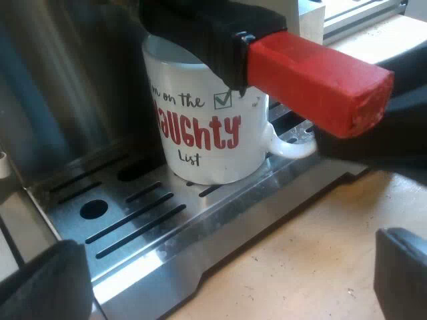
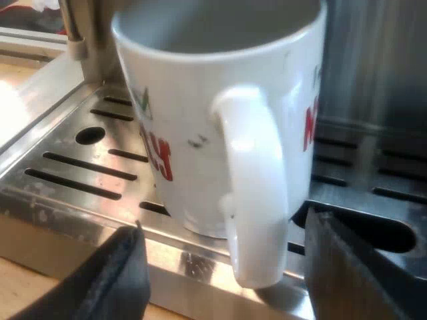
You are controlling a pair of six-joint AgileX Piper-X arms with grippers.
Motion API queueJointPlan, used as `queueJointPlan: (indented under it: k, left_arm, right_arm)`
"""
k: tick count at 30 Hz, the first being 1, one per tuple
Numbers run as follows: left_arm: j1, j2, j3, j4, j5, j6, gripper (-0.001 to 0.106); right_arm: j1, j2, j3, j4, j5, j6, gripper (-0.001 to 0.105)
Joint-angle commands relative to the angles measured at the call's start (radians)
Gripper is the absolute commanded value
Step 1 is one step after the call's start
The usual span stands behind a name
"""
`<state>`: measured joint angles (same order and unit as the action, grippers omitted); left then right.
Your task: Place mug into machine
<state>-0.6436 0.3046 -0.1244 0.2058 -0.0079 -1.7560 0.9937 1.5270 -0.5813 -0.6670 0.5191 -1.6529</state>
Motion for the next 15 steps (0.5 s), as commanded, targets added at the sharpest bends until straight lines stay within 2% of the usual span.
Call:
queueJointPlan:
  k: [1, 3, 7, 15]
  left_arm:
    - [-0.005, -0.003, -0.001, -0.001, 0.008, -0.014, 0.087]
    - [-0.005, -0.003, -0.001, -0.001, 0.008, -0.014, 0.087]
    - [-0.005, -0.003, -0.001, -0.001, 0.008, -0.014, 0.087]
    - [-0.005, -0.003, -0.001, -0.001, 0.008, -0.014, 0.087]
  right_arm:
    - [-0.020, 0.031, 0.002, -0.084, -0.008, -0.012, 0.055]
    - [-0.045, 0.063, 0.002, -0.130, -0.022, -0.017, 0.055]
    - [-0.072, 0.097, -0.003, -0.147, -0.116, -0.020, 0.055]
    - [-0.076, 0.161, -0.070, -0.145, -0.136, -0.039, 0.055]
